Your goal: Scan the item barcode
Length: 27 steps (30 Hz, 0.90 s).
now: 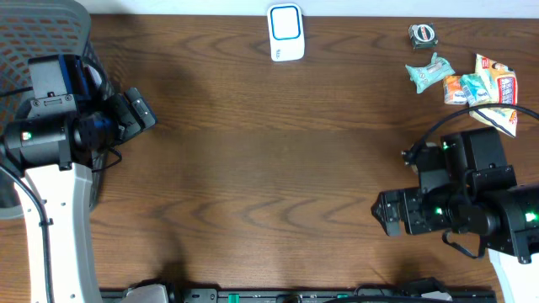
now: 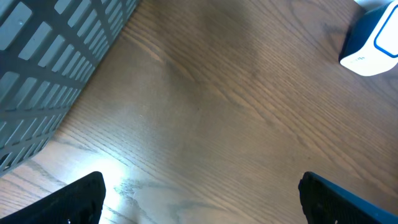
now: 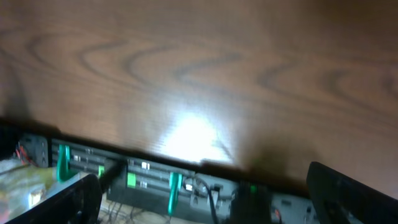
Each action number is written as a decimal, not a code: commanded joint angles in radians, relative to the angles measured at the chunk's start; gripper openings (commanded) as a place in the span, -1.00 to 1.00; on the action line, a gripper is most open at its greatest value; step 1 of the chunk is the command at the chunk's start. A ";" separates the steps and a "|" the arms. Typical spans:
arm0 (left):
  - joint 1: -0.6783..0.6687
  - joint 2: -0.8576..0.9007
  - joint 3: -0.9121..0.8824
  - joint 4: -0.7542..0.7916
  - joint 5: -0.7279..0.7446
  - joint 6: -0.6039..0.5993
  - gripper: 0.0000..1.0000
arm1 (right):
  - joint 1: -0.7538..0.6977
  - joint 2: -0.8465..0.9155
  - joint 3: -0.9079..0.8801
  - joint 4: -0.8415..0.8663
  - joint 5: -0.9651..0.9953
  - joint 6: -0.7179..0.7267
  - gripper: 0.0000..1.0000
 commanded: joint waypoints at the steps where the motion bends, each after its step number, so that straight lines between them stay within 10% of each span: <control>1: 0.004 0.002 0.022 -0.003 0.005 -0.001 0.95 | 0.001 0.005 -0.008 0.061 -0.001 0.010 0.99; 27: 0.004 0.002 0.022 -0.003 0.005 -0.001 0.95 | -0.016 -0.555 -0.858 1.153 -0.012 -0.167 0.99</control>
